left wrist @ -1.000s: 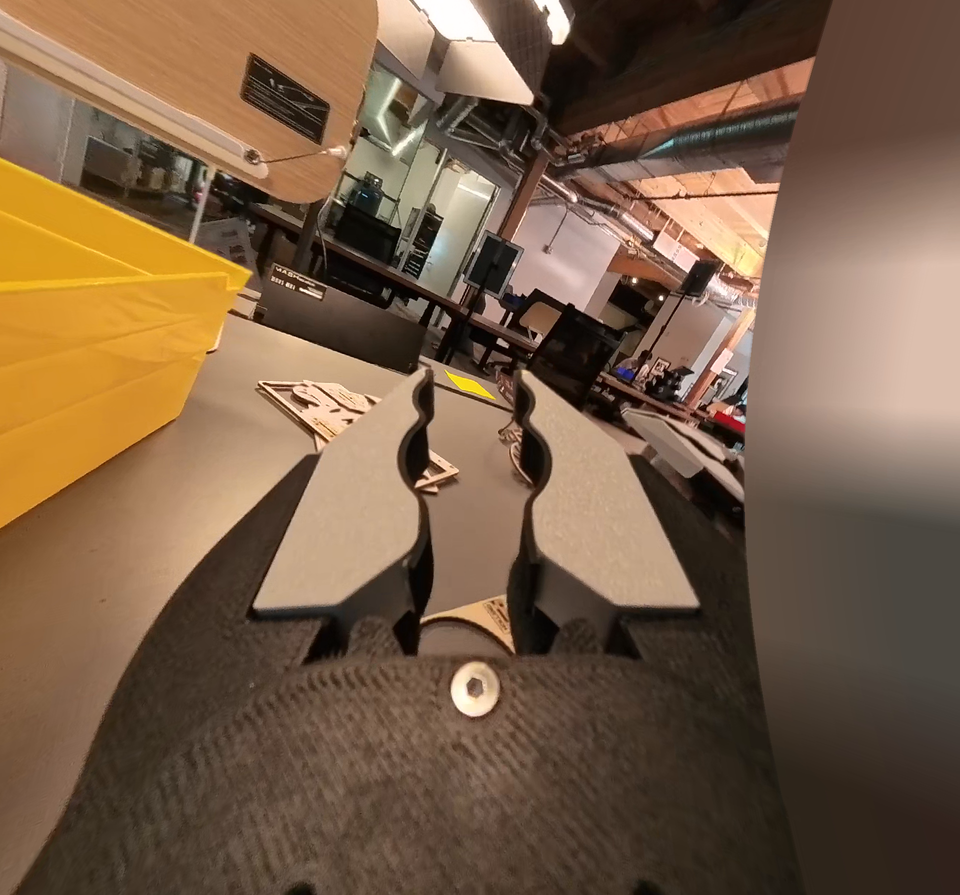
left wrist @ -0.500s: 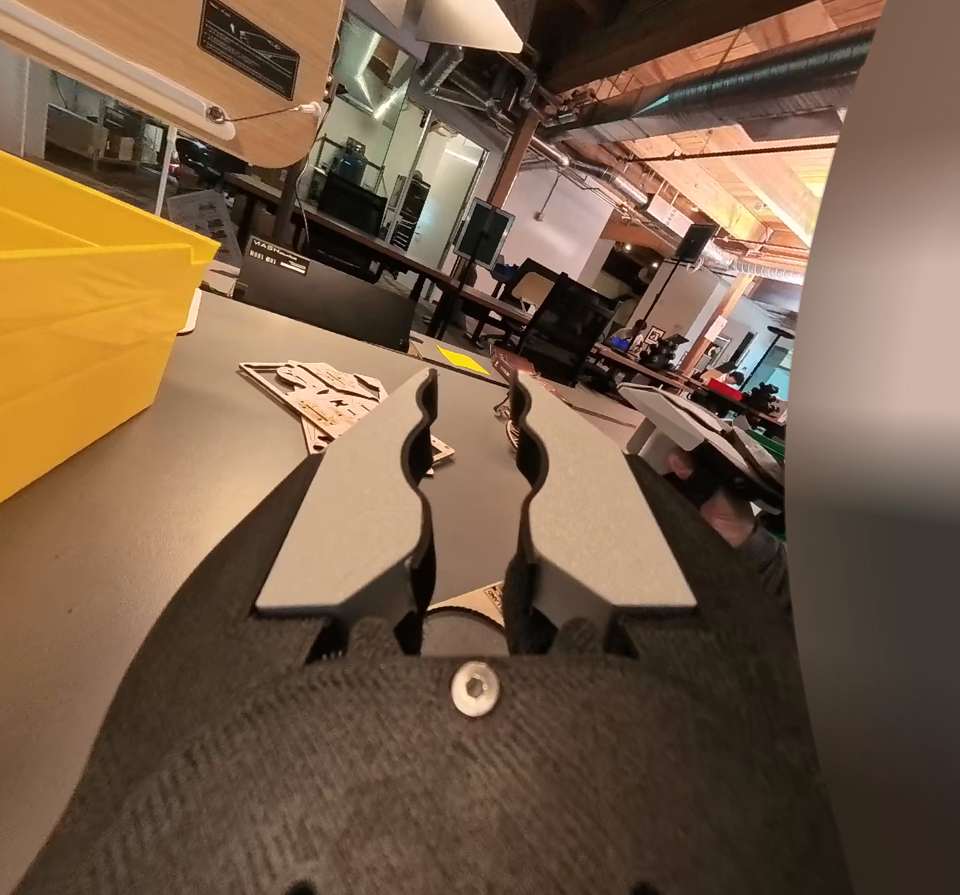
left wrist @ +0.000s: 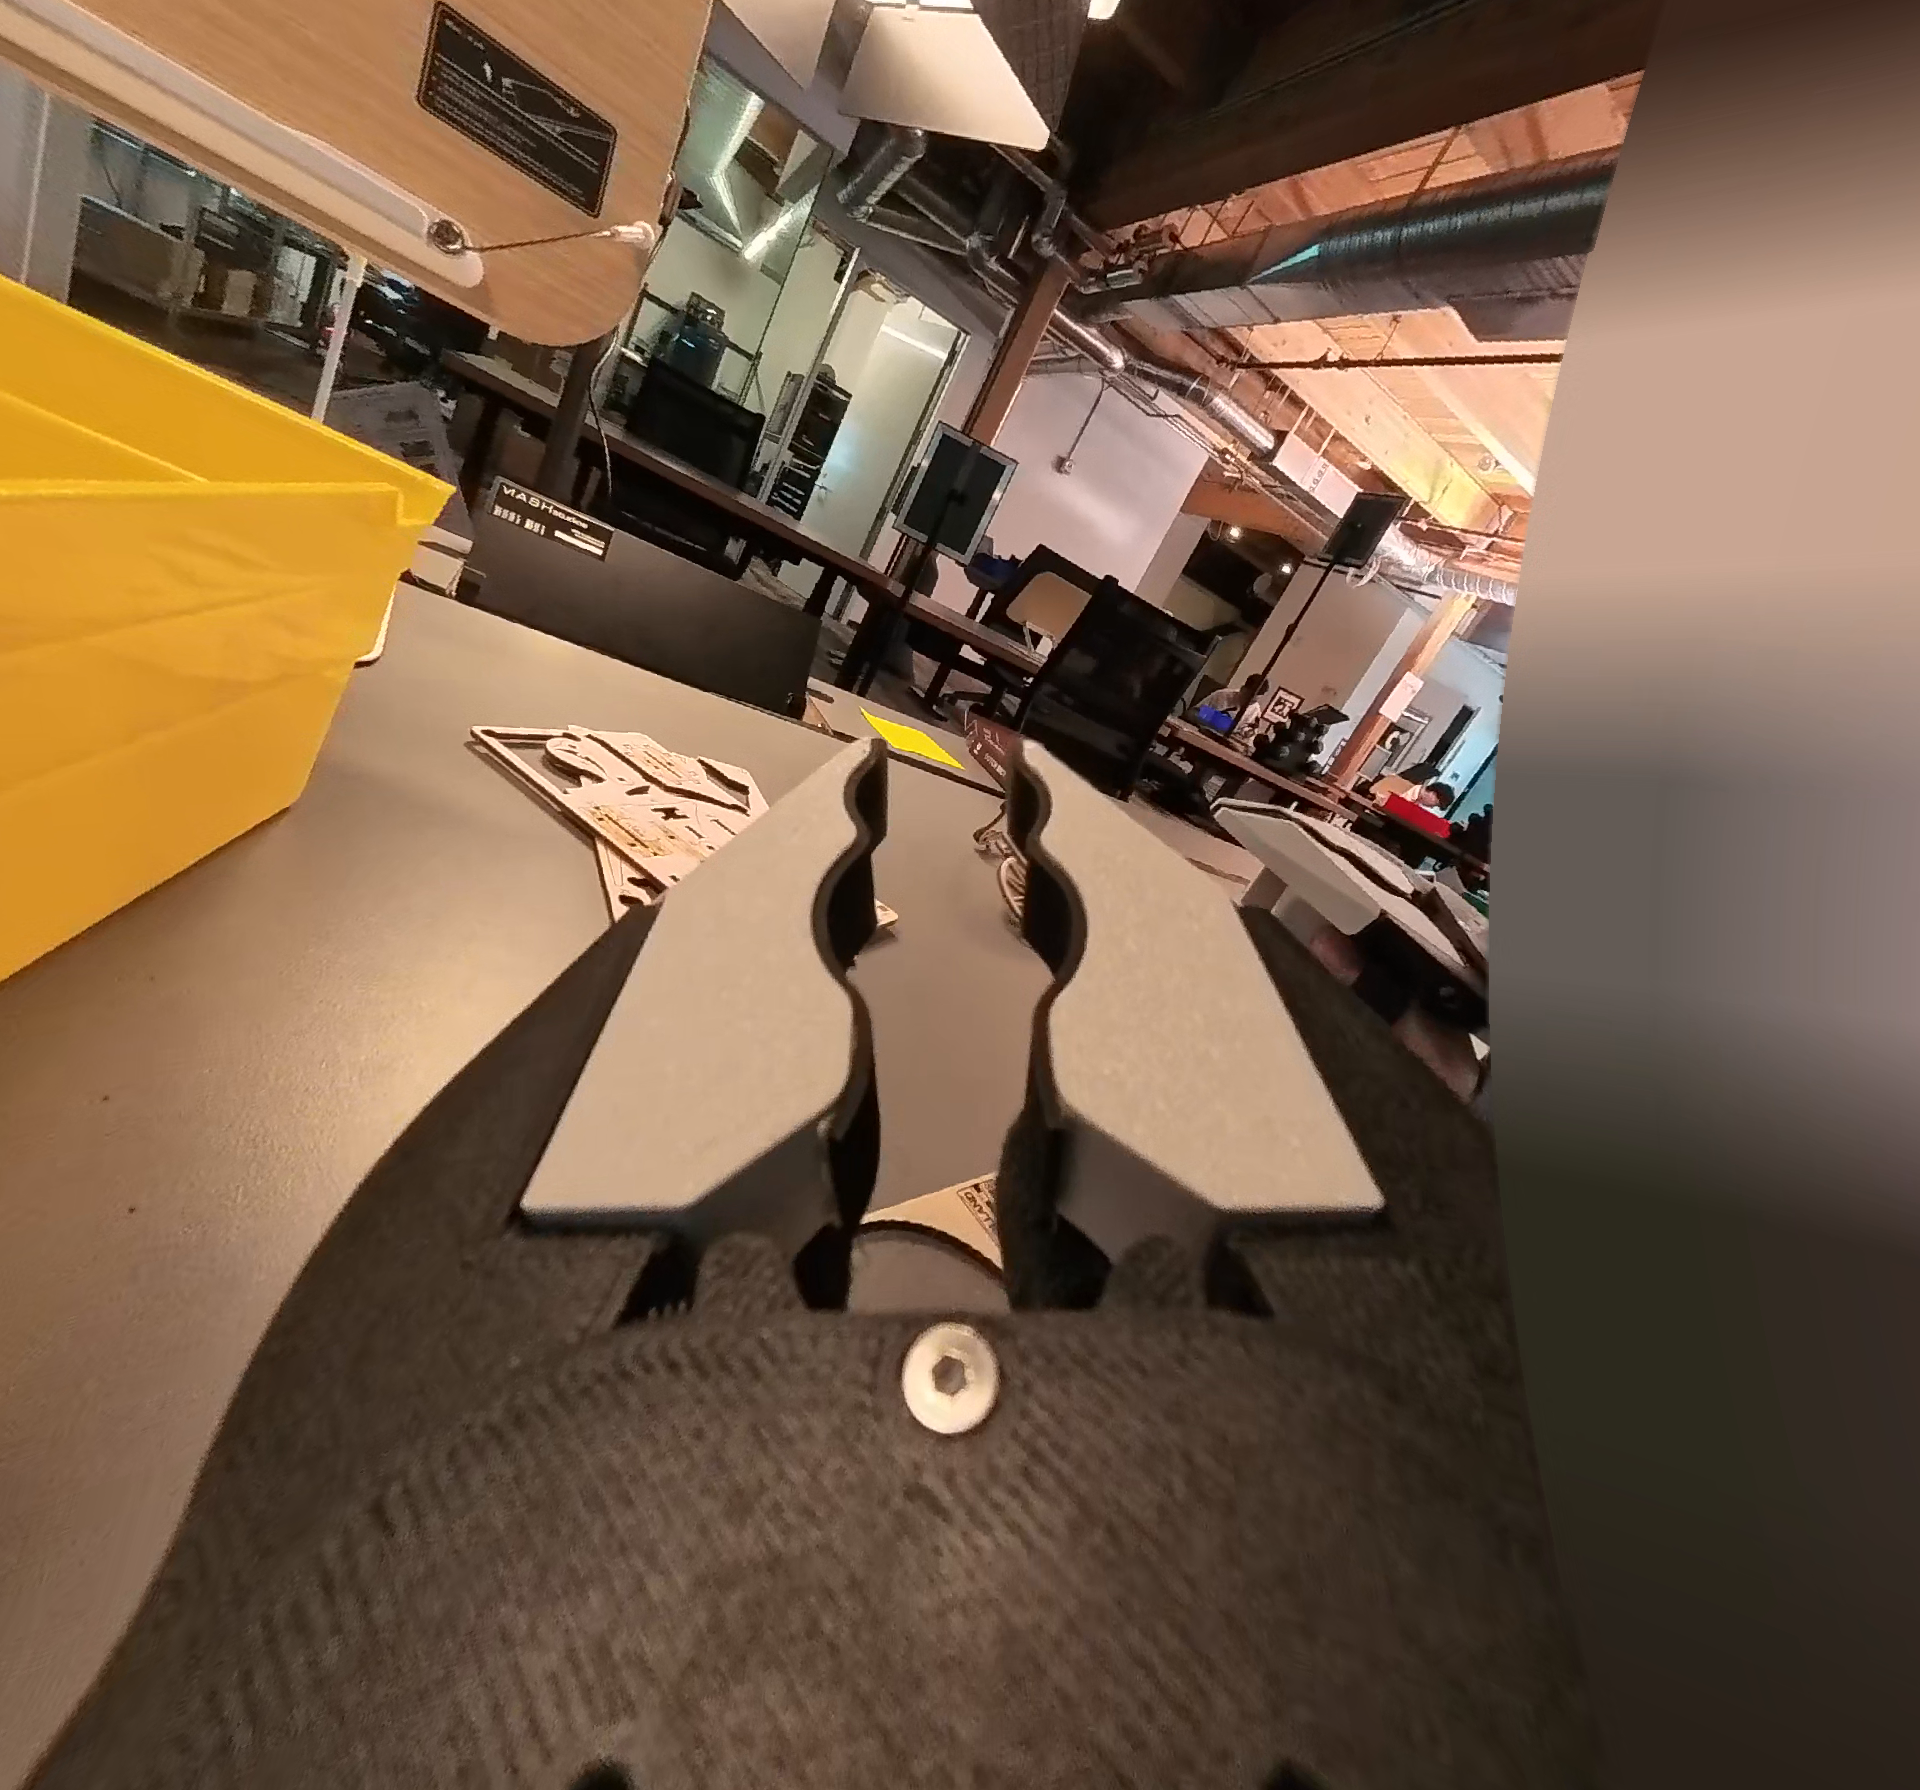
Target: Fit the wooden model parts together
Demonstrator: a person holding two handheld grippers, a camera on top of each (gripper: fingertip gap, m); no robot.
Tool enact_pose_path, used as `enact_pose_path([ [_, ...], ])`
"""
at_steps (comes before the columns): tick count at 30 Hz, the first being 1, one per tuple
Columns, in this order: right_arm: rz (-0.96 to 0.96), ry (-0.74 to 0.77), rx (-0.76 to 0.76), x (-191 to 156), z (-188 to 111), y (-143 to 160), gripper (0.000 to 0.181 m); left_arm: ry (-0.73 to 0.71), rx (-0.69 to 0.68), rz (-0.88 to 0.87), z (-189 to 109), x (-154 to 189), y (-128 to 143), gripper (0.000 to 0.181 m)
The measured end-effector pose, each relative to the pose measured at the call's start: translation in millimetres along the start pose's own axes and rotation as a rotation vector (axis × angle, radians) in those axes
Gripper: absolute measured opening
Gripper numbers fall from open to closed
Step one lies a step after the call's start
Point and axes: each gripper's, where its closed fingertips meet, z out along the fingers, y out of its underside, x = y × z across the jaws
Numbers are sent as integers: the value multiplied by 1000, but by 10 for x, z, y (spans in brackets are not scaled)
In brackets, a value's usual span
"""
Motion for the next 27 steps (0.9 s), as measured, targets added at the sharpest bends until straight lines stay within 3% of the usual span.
enact_pose_path([
  [27,-57,-39,-19,-118,32,18,0,4,-2,-13,7,-1,4,21],
])
